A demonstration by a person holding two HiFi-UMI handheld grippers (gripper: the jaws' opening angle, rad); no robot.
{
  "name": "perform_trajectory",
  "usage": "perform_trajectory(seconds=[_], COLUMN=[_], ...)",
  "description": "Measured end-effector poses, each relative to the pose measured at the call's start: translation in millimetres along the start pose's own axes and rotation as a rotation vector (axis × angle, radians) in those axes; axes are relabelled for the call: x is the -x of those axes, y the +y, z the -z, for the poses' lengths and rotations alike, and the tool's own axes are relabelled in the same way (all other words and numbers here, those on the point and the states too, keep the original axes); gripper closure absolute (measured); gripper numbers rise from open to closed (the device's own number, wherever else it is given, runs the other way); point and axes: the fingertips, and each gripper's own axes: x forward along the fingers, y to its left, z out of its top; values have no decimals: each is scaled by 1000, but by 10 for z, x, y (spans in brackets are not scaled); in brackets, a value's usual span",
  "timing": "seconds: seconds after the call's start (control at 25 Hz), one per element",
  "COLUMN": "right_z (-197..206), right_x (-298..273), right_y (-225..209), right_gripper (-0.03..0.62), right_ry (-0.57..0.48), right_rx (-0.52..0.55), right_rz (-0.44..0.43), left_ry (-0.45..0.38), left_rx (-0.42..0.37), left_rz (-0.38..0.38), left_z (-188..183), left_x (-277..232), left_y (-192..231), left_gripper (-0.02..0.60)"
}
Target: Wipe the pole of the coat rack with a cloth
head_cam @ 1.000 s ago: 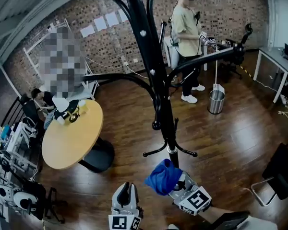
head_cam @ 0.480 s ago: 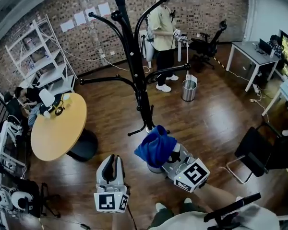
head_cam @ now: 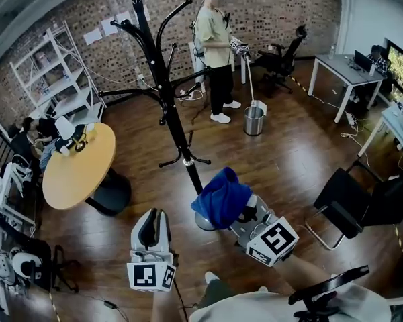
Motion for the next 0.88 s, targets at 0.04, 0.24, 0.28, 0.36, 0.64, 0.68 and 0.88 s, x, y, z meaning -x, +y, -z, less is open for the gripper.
perform_trajectory(seconds=[0.04, 0.24, 0.28, 0.36, 0.64, 0.68, 0.88], right_z=[-45, -195, -214, -233, -34, -41, -267], right_x=[159, 906, 1048, 1273, 1629, 1665, 1695], right_y=[12, 111, 113, 105, 338, 332, 248], right_gripper=[494, 494, 494, 494, 494, 494, 494], right_ry=[-1, -5, 0, 8, 29, 28, 29], right_rx=[-4, 3, -2, -19, -65, -73, -85], right_rz=[-8, 22, 28, 26, -1, -4, -7], left_ry=[-4, -20, -24, -27, -23, -28, -8], left_rx=[-1, 19, 21, 18, 0, -3, -3], left_rz=[-1, 23, 21, 5, -39, -41, -41], left_z=[-17, -108, -139, -181, -116, -143, -317], left_x=[63, 468, 558, 713, 1138, 1150, 1082], left_y=[-162, -801, -910, -1082, -1260, -1299, -1417], left_gripper=[520, 520, 520, 520, 520, 520, 520])
